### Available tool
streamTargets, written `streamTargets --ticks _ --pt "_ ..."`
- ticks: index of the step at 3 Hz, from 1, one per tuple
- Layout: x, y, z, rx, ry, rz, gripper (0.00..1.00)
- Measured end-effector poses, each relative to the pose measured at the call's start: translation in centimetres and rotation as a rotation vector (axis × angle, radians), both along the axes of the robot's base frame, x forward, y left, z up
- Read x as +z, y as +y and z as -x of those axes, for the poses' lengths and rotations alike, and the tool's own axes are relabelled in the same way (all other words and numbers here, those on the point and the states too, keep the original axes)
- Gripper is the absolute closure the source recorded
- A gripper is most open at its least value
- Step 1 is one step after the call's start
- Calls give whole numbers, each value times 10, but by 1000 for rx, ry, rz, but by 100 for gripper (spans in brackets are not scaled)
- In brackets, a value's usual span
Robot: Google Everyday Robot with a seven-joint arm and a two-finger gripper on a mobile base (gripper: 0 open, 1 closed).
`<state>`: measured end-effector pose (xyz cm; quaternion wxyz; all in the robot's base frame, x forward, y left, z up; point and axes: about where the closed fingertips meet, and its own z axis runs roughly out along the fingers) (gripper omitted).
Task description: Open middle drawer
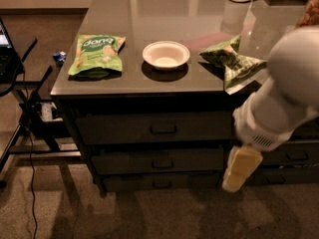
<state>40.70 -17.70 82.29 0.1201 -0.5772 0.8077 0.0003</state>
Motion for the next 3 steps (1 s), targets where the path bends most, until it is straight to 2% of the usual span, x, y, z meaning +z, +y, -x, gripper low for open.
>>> streamTargets --ticks 1,2,3 --pt "-60 13 8 -19 56 1 0" --pt "-99 25 11 -51 124 -16 0" --pt "-101 24 11 -56 129 -17 0"
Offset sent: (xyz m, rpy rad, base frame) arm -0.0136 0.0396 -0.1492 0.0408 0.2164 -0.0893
